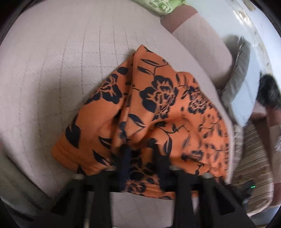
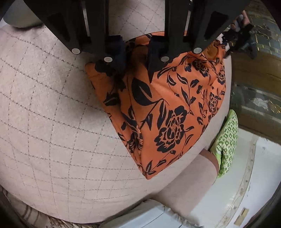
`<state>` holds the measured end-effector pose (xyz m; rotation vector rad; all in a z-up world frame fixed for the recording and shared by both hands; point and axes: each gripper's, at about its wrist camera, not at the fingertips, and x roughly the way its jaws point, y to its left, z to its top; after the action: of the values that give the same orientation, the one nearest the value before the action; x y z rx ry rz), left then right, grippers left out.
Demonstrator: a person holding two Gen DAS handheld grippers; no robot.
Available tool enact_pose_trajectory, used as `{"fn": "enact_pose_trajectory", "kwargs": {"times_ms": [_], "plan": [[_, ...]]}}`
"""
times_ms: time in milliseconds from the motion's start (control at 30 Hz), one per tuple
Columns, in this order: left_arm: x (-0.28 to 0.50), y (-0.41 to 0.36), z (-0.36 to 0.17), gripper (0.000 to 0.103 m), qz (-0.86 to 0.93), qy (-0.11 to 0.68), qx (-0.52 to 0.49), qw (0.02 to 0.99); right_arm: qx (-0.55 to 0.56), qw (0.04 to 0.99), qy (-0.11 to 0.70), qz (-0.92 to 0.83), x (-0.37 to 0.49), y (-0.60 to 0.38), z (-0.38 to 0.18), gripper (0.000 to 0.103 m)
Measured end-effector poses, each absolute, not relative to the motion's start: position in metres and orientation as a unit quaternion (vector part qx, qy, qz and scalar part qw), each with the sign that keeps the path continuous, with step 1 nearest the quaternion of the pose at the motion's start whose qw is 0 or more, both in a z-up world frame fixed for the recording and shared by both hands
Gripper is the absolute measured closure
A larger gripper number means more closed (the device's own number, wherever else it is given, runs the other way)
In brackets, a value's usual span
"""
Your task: Fold small clothes
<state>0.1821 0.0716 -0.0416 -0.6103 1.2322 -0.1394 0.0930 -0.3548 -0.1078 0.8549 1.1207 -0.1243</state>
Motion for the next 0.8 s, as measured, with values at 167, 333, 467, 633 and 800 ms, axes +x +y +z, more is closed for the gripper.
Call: {"fn": "enact_pose_trajectory", "kwargs": {"times_ms": [167,333,467,633,800], "plan": [[0.161,0.072,0.003,0.095,-0.107,0.489,-0.24,0.832,0.381,0.795,0.468,-0.067,0.079,-0.364,-0.075,0.088],[0.175,0.062,-0.047,0.092,-0.083,0.561,-0.188,0.802,0.364,0.756,0.536,-0.095,0.093,-0.359,-0.109,0.087],[0.172,0.049,-0.031,0.092,-0.078,0.54,-0.148,0.825,0.336,0.766,0.536,-0.115,0.093,-0.356,-0.103,0.083],[0.166,0.054,-0.023,0.084,-0.087,0.539,-0.171,0.82,0.316,0.764,0.551,-0.112,0.098,-0.348,-0.103,0.078],[0.146,0.08,0.009,0.065,-0.078,0.485,-0.172,0.854,0.306,0.82,0.474,-0.1,0.085,-0.339,-0.057,0.061]]}}
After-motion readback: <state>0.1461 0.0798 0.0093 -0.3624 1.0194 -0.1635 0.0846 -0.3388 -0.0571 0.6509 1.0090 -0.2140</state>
